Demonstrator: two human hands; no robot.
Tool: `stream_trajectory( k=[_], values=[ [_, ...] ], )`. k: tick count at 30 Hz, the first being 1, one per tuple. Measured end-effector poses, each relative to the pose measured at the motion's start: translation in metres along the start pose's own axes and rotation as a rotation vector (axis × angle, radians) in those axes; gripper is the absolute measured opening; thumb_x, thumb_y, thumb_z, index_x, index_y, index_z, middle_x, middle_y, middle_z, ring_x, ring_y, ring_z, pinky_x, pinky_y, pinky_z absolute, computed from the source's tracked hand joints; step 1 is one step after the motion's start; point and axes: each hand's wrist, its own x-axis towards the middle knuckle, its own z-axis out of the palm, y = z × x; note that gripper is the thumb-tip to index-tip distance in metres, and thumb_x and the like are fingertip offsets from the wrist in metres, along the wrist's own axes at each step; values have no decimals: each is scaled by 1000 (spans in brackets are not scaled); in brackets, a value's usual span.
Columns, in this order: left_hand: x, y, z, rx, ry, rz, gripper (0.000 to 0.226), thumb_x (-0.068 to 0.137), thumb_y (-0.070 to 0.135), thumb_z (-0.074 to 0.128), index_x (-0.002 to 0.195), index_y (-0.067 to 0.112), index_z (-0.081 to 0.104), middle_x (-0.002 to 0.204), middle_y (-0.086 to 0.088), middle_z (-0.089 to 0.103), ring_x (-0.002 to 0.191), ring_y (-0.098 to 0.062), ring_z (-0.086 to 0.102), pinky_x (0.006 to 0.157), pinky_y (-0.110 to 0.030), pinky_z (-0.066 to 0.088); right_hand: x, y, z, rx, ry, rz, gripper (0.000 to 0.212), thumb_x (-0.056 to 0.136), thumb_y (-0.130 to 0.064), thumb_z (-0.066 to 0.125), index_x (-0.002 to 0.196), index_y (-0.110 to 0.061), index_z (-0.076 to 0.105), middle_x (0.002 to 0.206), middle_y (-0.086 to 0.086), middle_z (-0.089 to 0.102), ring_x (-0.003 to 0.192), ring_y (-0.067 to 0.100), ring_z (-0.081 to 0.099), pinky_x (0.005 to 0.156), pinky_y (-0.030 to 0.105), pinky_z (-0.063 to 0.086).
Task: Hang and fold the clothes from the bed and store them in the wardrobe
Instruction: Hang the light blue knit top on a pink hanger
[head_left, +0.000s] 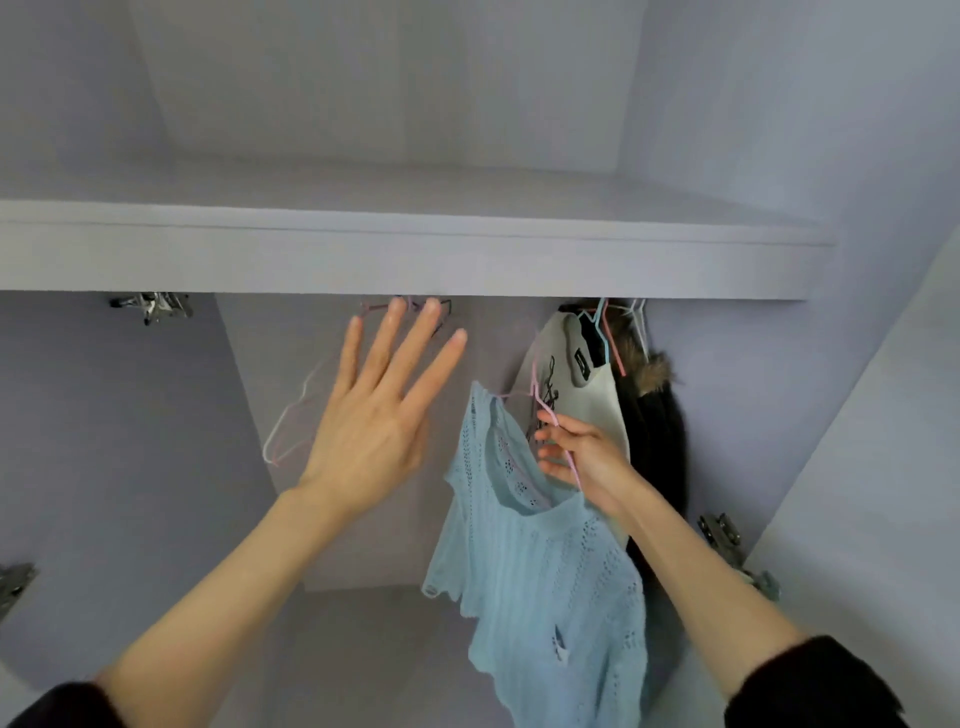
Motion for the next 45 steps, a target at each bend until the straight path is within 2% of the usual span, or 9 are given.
stream_trajectory(
  k=[7, 14, 20, 25, 31, 33, 39, 42, 45],
  values=[
    [27, -13, 1, 186, 17, -176, 88, 70, -5, 65, 146, 9, 23, 154, -20, 16, 141, -44, 12, 105, -68, 7, 36, -38, 3, 138, 10, -83, 27, 99, -2, 39, 118, -14, 54, 87, 6, 61, 69, 14, 58, 58, 22, 56],
    [26, -20, 10, 244, 51, -149, 94, 66, -6, 64, 147, 11, 20, 154, -14, 8, 141, -43, 12, 106, -66, 4, 73, -66, 2, 157, 92, -104, 38, 97, -1, 44, 133, -13, 47, 87, 6, 60, 74, 17, 56, 67, 27, 51],
    [24, -24, 14, 265, 42, -147, 100, 65, -9, 61, 149, 14, 11, 155, -15, 7, 142, -41, 3, 107, -64, -1, 90, -62, -9, 178, 196, -69, 46, 94, 8, 41, 136, -10, 43, 88, 10, 58, 105, 31, 56, 81, 35, 49],
    [25, -23, 14, 287, 8, -160, 102, 64, -6, 60, 150, 15, 9, 155, -15, 6, 142, -41, 4, 108, -62, -2, 95, -67, -22, 55, 427, -85, 32, 101, -6, 35, 128, -7, 51, 80, 8, 59, 69, 17, 58, 78, 30, 52],
    [25, -15, 4, 289, -64, -200, 101, 63, -7, 61, 149, 13, 13, 156, -15, 7, 142, -41, 5, 108, -63, 3, 90, -66, -21, -113, 506, -103, 35, 99, -3, 38, 132, -4, 48, 120, 24, 61, 107, 36, 61, 93, 40, 50],
    [24, -11, 0, 257, -78, -219, 100, 64, -7, 60, 149, 13, 12, 155, -14, 2, 143, -40, 3, 109, -63, 5, 81, -65, -22, -359, 526, -137, 40, 96, 0, 39, 135, -6, 47, 125, 22, 58, 112, 36, 58, 94, 39, 47],
    [-9, 26, -5, 18, -222, -354, 75, 78, -2, 59, 146, 5, 29, 155, -19, 16, 143, -40, 11, 113, -57, 18, 20, -41, -12, -1110, 357, -462, 53, 96, -11, 43, 146, -3, 26, 151, 18, 27, 140, 31, 24, 114, 35, 20],
    [-49, 42, -13, -148, -426, -477, 61, 90, 6, 48, 147, 11, 27, 156, -13, 13, 146, -31, 2, 115, -47, 20, -20, -19, 4, -1213, 214, -459, 51, 98, -16, 43, 145, -6, 28, 151, 13, 29, 139, 27, 26, 113, 36, 24],
    [-96, 52, -30, -254, -512, -608, 55, 93, 10, 43, 146, 15, 28, 154, -6, 21, 144, -24, 16, 110, -38, 29, -57, 8, 28, -1191, 13, -387, 48, 99, -20, 43, 144, -9, 31, 145, 11, 39, 132, 28, 38, 106, 38, 34]
  ],
)
